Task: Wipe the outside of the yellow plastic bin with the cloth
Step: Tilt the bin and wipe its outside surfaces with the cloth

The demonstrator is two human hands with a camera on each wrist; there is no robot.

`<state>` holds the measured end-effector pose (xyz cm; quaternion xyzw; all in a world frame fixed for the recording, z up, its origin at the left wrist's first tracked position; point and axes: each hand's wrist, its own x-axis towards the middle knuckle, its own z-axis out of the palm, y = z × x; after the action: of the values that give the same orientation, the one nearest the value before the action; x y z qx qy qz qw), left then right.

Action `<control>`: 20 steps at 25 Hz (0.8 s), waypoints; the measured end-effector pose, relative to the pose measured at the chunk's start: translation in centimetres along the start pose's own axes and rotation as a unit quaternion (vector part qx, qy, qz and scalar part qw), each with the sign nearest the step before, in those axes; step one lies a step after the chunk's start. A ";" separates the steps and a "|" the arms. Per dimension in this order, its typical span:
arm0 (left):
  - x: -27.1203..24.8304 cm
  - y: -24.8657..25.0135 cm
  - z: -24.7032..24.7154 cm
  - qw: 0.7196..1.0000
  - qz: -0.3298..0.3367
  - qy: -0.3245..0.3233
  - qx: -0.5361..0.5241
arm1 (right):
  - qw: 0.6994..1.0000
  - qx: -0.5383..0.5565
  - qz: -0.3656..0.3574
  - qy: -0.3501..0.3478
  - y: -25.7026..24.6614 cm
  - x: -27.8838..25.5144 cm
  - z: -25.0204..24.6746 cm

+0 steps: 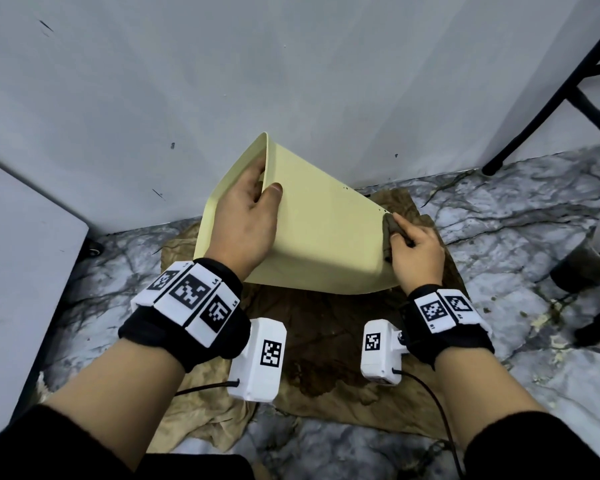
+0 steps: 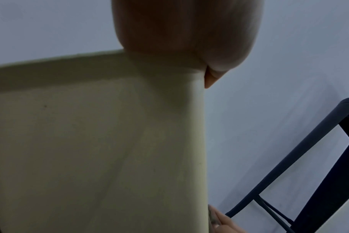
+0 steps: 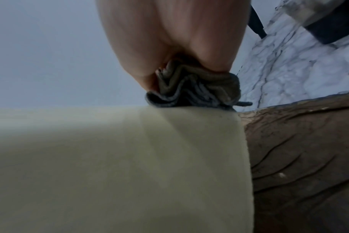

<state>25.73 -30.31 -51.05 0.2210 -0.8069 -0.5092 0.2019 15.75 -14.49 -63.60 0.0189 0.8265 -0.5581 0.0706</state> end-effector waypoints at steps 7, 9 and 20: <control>0.1 0.4 0.8 1.000 0.025 0.006 0.014 | 0.988 0.045 -0.145 -0.031 -7.4 -3.6 2.3; 0.1 0.4 0.9 0.999 0.032 0.006 0.025 | 0.978 0.054 -0.196 -0.038 -9.2 -4.5 3.2; 1.3 0.7 -0.4 0.999 -0.029 -0.014 0.010 | 0.970 0.079 -0.231 -0.015 -9.4 -6.2 4.0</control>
<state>24.74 -31.09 -50.13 0.2388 -0.8079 -0.5099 0.1740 21.27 -21.41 -55.58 -0.1755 0.7605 -0.6232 -0.0491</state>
